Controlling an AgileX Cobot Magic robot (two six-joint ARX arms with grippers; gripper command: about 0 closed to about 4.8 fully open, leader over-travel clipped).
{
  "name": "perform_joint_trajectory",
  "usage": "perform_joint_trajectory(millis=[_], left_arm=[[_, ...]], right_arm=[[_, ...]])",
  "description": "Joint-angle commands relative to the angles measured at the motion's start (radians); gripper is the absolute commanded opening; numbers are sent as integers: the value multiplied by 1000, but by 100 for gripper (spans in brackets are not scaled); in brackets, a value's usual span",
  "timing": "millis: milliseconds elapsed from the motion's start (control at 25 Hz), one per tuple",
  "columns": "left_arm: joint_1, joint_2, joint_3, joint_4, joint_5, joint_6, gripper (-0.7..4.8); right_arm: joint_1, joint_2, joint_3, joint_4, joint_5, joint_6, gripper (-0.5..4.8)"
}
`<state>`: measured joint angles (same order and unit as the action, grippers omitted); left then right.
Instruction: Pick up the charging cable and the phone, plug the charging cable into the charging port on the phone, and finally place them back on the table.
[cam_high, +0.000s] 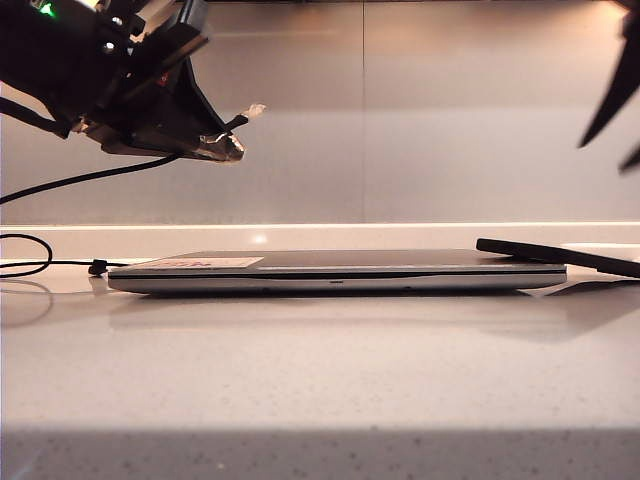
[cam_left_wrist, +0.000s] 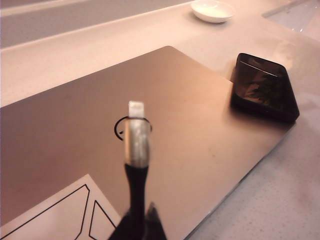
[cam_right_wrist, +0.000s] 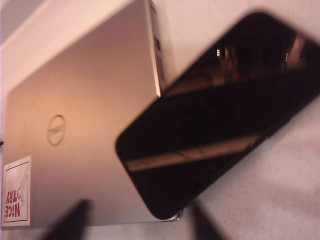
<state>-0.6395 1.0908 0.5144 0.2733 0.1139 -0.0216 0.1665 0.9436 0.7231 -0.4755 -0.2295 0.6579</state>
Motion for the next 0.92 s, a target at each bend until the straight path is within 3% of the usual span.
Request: perform_joint_trajectory(millis=[40,280,920], left_arm=[[0,-5,4,13,3,-5,-6],[0,-5,4,13,3,-5,-6],[0,-5,4,20,3,-5,-6]], right_arm=[[-19,57,3,18,-43,75,312],[-73,170,3,62,-129,133,311],[-164,243,-22,146,-229,181,312]])
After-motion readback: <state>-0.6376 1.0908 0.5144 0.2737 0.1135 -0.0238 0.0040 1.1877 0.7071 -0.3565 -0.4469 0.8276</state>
